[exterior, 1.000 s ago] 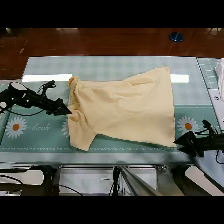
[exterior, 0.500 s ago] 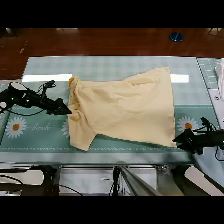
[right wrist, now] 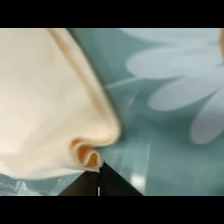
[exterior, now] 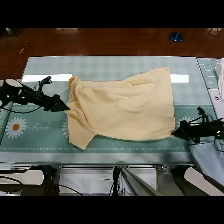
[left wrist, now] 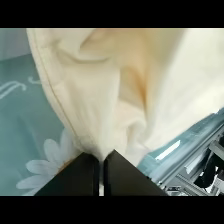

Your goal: Fold the shirts.

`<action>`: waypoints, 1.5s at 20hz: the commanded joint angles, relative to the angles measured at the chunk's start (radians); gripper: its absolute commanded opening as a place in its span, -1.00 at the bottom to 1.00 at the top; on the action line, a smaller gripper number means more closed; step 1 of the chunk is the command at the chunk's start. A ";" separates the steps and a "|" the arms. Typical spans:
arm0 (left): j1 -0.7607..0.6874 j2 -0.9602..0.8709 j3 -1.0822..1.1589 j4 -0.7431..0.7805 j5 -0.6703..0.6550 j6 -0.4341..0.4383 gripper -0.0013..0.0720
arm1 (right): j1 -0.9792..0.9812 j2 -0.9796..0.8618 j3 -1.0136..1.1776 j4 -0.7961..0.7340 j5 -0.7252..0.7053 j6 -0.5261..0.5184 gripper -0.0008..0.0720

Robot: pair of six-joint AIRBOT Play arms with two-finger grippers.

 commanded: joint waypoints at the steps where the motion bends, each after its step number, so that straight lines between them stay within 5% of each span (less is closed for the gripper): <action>1: 0.042 0.076 0.150 -0.089 -0.087 -0.015 -0.91 | 0.008 0.137 0.190 0.129 0.072 -0.010 -0.93; 7: 0.122 0.323 0.598 -0.364 -0.054 -0.145 -0.91 | 0.008 0.274 0.686 0.384 -0.056 0.031 -0.94; 13: 0.169 0.521 1.032 -0.343 0.217 -0.223 -0.91 | 0.008 0.273 1.168 0.425 -0.195 0.129 -0.94; 16: 0.250 0.643 1.092 -0.284 0.270 -0.257 -0.91 | 0.008 0.274 1.369 0.361 -0.146 0.198 -0.94; 21: 0.302 0.837 1.090 0.043 0.040 -0.424 -0.91 | 0.008 0.317 1.606 0.146 0.179 0.289 -0.94; 26: 0.302 0.881 1.088 0.064 -0.338 -0.433 -0.91 | 0.019 0.413 1.606 -0.076 0.496 0.278 -0.94; 30: 0.302 0.851 0.939 0.070 -0.439 -0.419 -0.91 | 0.204 0.375 1.470 -0.236 0.580 0.263 -0.94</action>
